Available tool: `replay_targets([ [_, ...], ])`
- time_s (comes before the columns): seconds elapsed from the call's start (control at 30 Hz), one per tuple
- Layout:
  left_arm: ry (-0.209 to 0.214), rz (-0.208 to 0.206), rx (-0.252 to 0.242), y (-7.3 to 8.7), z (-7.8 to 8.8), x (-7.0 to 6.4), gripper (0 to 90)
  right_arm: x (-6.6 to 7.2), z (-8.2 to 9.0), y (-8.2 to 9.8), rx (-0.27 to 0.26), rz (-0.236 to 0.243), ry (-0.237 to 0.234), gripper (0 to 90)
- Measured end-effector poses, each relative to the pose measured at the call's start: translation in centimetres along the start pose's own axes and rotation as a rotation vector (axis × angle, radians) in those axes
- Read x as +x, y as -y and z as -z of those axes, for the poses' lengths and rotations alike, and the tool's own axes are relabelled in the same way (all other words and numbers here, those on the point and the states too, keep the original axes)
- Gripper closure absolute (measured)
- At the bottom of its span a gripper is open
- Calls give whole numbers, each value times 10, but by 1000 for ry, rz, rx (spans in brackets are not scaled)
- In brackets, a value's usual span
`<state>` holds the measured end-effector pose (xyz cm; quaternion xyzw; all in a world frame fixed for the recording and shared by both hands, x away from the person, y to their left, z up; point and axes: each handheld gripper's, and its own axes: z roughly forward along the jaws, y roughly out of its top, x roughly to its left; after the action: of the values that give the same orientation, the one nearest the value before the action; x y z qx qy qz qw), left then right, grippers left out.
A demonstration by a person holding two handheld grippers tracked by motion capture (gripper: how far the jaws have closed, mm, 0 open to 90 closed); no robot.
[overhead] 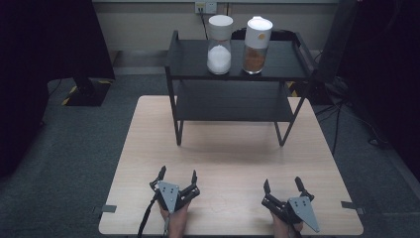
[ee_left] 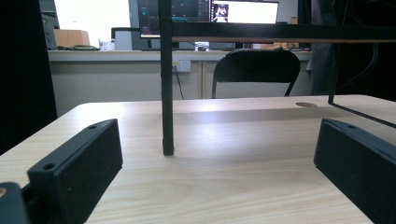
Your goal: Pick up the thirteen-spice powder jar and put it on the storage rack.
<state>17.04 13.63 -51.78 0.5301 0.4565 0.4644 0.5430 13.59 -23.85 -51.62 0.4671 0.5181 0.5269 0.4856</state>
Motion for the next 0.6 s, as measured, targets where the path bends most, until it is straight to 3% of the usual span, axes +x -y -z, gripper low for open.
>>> replay_targets([
  [0.6,-2,0,1,0,0,0,8,1,0,-1,4,0,8,0],
])
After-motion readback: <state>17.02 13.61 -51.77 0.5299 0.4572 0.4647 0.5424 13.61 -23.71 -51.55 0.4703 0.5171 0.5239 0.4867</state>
